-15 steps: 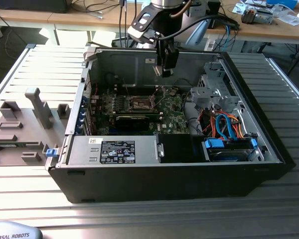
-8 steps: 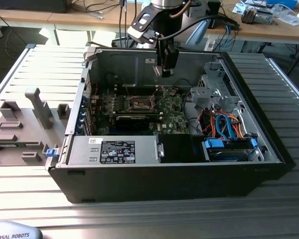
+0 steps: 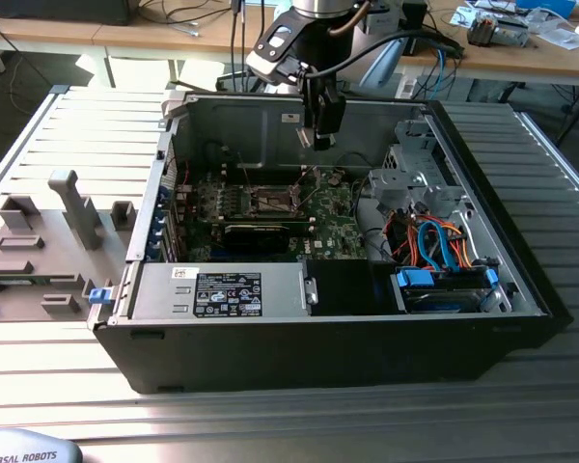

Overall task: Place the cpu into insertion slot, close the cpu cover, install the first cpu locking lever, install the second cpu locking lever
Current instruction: 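Place the cpu into insertion slot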

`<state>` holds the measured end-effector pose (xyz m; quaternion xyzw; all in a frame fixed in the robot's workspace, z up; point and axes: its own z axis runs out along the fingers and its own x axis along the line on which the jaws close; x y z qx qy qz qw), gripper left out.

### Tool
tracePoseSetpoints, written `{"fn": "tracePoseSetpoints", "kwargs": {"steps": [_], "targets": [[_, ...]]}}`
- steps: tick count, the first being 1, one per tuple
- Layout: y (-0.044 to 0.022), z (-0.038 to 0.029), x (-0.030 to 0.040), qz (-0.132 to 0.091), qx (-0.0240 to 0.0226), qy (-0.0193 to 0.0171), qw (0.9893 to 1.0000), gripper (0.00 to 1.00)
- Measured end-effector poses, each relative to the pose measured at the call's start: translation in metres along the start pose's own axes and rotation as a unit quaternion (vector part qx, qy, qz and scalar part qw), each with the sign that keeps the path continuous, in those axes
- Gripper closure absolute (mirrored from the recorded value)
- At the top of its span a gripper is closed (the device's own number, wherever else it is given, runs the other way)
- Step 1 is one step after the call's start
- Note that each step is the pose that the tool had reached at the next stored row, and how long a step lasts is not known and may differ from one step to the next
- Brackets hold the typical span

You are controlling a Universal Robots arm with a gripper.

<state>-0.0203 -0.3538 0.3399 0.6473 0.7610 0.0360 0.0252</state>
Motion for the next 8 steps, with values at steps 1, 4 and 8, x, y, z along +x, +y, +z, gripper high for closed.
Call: {"fn": "tracePoseSetpoints", "kwargs": {"steps": [1, 4, 8], "targets": [[0.0000, 0.0000, 0.0000, 0.000, 0.0000, 0.0000, 1.0000, 0.46], [0.0000, 0.0002, 0.0000, 0.002, 0.0000, -0.0002, 1.0000, 0.46], [0.0000, 0.0003, 0.0000, 0.004, 0.0000, -0.0004, 1.0000, 0.46]]}}
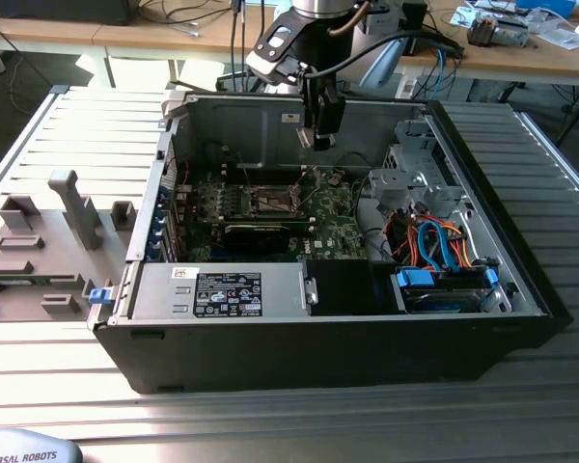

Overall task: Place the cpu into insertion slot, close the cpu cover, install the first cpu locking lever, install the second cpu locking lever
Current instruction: 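Place the cpu into insertion slot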

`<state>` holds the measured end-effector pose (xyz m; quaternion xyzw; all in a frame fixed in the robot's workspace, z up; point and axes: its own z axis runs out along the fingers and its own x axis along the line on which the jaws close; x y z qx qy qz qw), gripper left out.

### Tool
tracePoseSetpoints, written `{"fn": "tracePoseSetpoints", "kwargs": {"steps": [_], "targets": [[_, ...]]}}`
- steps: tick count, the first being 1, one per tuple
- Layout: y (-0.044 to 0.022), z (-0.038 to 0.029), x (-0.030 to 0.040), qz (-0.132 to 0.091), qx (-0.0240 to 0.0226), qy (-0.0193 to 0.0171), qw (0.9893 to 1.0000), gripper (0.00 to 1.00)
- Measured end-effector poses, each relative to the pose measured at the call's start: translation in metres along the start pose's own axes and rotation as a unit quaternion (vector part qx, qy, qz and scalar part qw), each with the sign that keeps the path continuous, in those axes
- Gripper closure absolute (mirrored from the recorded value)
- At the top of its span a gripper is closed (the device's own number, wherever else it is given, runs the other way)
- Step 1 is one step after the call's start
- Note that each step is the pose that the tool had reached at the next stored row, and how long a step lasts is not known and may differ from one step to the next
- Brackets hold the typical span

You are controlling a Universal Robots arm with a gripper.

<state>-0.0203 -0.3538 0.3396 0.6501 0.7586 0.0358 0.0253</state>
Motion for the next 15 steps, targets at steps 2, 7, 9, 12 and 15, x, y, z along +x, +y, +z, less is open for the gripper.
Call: {"fn": "tracePoseSetpoints", "kwargs": {"steps": [2, 7, 9, 12, 15], "targets": [[0.0000, 0.0001, 0.0000, 0.001, 0.0000, -0.0001, 1.0000, 0.46], [0.0000, 0.0003, 0.0000, 0.004, 0.0000, -0.0005, 1.0000, 0.46], [0.0000, 0.0004, 0.0000, 0.005, 0.0000, -0.0005, 1.0000, 0.46], [-0.0001, 0.0006, 0.0000, 0.007, 0.0000, -0.0007, 1.0000, 0.46], [-0.0001, 0.0009, 0.0000, 0.009, 0.0000, -0.0009, 1.0000, 0.46]]}}
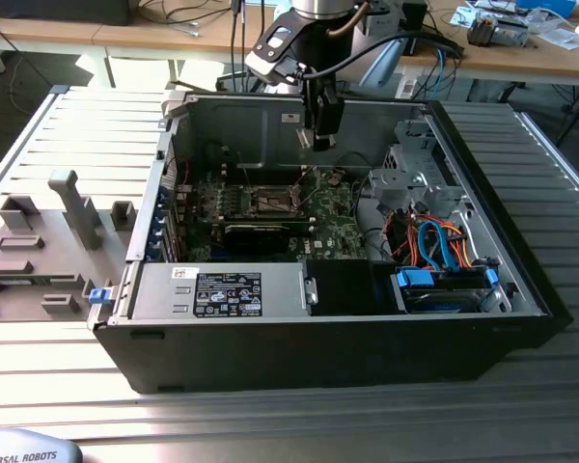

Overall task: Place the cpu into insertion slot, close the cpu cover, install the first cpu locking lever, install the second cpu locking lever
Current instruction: 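Place the cpu into insertion slot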

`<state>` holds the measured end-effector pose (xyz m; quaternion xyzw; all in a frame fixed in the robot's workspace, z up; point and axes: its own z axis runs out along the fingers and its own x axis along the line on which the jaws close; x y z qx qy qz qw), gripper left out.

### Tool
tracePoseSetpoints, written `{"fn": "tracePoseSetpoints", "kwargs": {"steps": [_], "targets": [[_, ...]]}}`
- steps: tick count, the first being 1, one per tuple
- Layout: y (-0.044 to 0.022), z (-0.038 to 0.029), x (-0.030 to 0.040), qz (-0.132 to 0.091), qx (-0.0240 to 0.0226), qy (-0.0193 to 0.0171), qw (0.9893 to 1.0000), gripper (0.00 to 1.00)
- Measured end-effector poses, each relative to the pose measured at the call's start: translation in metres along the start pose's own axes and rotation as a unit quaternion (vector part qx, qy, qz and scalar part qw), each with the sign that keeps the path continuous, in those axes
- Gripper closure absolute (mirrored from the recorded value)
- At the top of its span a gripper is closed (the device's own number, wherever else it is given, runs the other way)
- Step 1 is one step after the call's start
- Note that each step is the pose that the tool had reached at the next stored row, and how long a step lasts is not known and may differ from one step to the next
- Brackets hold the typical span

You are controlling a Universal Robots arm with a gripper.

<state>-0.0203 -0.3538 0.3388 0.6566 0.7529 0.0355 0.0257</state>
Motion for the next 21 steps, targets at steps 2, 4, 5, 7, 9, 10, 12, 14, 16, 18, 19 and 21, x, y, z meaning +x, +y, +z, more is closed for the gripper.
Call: {"fn": "tracePoseSetpoints", "kwargs": {"steps": [2, 4, 5, 7, 9, 10, 12, 14, 16, 18, 19, 21], "targets": [[0.0000, 0.0002, 0.0000, 0.001, 0.0000, -0.0001, 1.0000, 0.46], [0.0000, 0.0004, 0.0000, 0.002, 0.0000, -0.0002, 1.0000, 0.46], [0.0000, 0.0004, 0.0000, 0.002, 0.0000, -0.0002, 1.0000, 0.46], [0.0000, 0.0005, 0.0000, 0.003, 0.0000, -0.0003, 1.0000, 0.46], [0.0000, 0.0006, 0.0000, 0.004, 0.0000, -0.0004, 1.0000, 0.46], [0.0000, 0.0006, 0.0000, 0.004, 0.0000, -0.0004, 1.0000, 0.46], [-0.0001, 0.0006, 0.0000, 0.005, -0.0001, -0.0005, 1.0000, 0.46], [0.0000, 0.0007, 0.0000, 0.007, -0.0001, -0.0006, 1.0000, 0.46], [-0.0001, 0.0008, 0.0000, 0.008, -0.0001, -0.0008, 1.0000, 0.46], [-0.0001, 0.0008, 0.0000, 0.009, 0.0000, -0.0009, 1.0000, 0.46], [-0.0001, 0.0009, 0.0000, 0.009, -0.0001, -0.0009, 1.0000, 0.46], [-0.0001, 0.0009, 0.0000, 0.010, -0.0001, -0.0010, 0.9999, 0.46]]}}
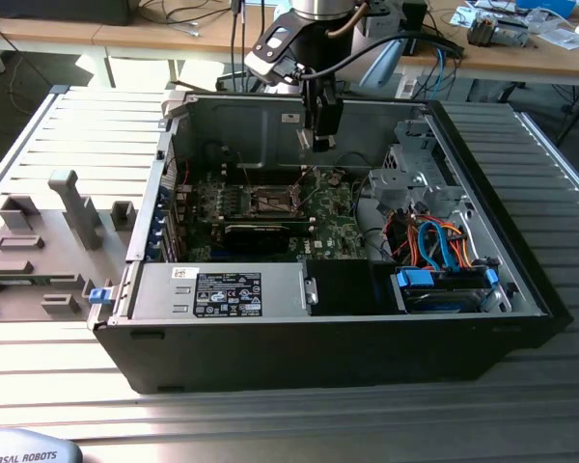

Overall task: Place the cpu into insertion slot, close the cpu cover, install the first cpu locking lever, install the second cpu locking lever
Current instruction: 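Place the cpu into insertion slot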

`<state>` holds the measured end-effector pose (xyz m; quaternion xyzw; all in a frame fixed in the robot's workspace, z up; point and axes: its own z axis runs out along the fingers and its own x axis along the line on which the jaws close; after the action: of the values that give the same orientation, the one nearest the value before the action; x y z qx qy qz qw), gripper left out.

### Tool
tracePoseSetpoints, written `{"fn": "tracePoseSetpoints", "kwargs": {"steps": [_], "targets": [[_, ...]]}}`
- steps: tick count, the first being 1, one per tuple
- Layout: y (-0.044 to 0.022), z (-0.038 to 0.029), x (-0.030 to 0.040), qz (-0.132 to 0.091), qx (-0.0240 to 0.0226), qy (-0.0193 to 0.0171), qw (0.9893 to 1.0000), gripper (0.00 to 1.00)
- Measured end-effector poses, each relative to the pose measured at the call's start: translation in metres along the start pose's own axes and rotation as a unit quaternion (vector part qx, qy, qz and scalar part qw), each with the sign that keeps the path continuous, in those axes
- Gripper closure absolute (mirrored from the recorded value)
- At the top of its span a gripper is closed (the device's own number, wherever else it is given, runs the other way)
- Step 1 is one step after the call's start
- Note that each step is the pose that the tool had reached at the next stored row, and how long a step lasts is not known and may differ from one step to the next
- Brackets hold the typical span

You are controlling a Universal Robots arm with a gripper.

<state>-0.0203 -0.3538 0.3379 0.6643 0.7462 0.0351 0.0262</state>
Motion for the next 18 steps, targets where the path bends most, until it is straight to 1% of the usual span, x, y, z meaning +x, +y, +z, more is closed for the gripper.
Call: {"fn": "tracePoseSetpoints", "kwargs": {"steps": [18], "targets": [[-0.0001, 0.0007, 0.0000, 0.007, 0.0000, -0.0007, 1.0000, 0.46]]}}
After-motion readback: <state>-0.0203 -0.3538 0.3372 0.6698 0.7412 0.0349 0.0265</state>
